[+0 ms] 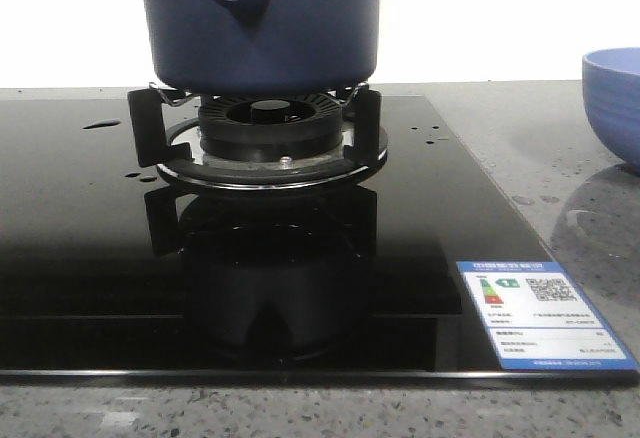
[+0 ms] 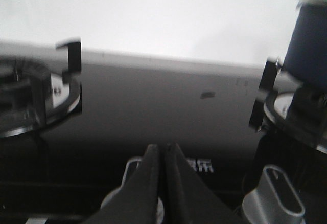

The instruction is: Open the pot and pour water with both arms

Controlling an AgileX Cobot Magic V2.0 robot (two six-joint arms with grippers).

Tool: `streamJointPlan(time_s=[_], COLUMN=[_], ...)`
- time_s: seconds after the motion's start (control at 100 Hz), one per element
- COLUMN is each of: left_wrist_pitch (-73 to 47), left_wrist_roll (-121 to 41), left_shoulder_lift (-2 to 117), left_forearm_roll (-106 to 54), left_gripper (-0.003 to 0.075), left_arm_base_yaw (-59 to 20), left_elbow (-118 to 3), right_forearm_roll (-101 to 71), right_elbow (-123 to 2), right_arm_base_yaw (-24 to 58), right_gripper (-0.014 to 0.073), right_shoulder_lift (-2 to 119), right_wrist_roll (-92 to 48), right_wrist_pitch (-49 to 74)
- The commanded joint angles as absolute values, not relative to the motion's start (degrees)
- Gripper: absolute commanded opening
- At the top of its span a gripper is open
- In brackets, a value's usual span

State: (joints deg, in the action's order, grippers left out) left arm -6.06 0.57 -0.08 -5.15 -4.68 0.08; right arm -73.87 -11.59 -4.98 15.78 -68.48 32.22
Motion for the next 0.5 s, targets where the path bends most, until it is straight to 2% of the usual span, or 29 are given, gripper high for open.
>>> streamJointPlan(time_s=[0.0, 0.49], left_wrist_pitch=[-2.79, -2.36], left_wrist_roll=[1.8, 1.8], left_shoulder_lift=[-1.86, -1.77], left_forearm_roll=[-4.66, -5.25], left_gripper=[-0.0019, -0.0019], left_arm_base_yaw=[-4.62, -4.69], left_elbow=[2.06, 1.95], right_forearm_roll=[-76.48, -76.48], right_elbow=[-13.01, -13.01], right_arm_base_yaw=[-4.85, -4.85], right_gripper=[-0.0051, -0.0051], right_shoulder_lift=[16.08, 16.08], right_wrist_roll=[-69.15, -69.15], right_wrist_pitch=[31.64, 31.64])
